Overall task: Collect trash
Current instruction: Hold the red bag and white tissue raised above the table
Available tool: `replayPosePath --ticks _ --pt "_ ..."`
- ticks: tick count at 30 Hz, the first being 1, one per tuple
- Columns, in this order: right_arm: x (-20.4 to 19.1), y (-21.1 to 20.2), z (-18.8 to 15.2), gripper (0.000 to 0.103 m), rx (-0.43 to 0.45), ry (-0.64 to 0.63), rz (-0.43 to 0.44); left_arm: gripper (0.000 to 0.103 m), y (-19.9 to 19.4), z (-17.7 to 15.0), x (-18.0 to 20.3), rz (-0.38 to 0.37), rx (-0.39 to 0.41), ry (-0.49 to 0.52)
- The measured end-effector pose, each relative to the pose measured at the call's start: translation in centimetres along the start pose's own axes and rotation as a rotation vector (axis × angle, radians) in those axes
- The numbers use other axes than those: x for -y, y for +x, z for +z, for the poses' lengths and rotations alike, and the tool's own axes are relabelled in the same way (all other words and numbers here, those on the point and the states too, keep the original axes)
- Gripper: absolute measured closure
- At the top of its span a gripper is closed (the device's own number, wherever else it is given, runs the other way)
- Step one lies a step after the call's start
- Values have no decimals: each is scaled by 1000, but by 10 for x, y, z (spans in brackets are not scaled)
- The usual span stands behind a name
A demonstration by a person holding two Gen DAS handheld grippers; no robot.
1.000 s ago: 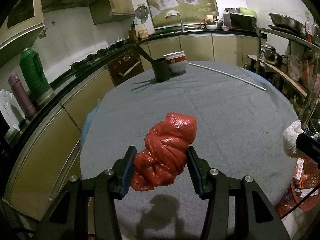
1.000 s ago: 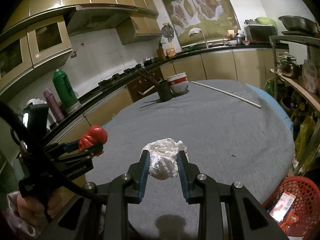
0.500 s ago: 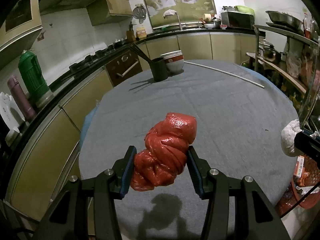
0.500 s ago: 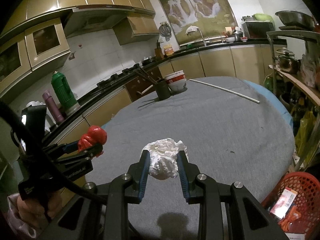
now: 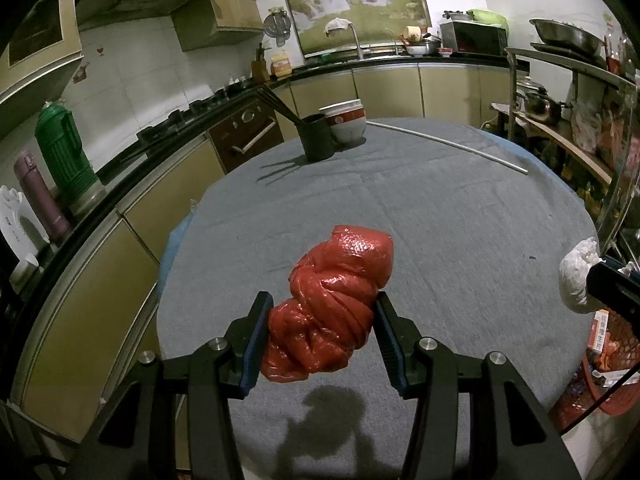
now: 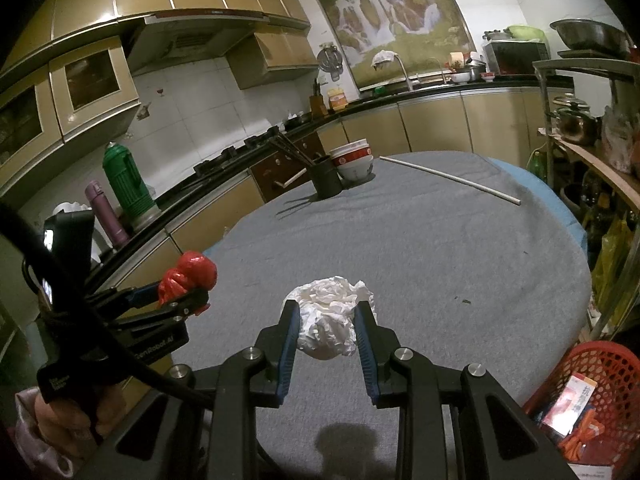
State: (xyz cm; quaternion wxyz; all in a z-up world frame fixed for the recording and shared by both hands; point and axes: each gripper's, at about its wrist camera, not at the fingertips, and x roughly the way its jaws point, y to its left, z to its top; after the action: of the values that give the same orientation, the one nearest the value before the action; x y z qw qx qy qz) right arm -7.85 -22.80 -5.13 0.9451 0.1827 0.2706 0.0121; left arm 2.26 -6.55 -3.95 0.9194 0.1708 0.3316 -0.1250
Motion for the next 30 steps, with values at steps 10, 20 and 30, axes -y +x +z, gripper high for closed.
replayPosePath --ticks 10,20,30 --pt "2 1 -2 73 -5 5 1 51 -1 -2 4 0 -3 9" --pt "4 2 -1 73 -11 20 1 51 1 -2 12 -2 -13 32" --pt "17 0 -4 73 -3 54 -7 51 -2 -2 29 -8 -16 76"
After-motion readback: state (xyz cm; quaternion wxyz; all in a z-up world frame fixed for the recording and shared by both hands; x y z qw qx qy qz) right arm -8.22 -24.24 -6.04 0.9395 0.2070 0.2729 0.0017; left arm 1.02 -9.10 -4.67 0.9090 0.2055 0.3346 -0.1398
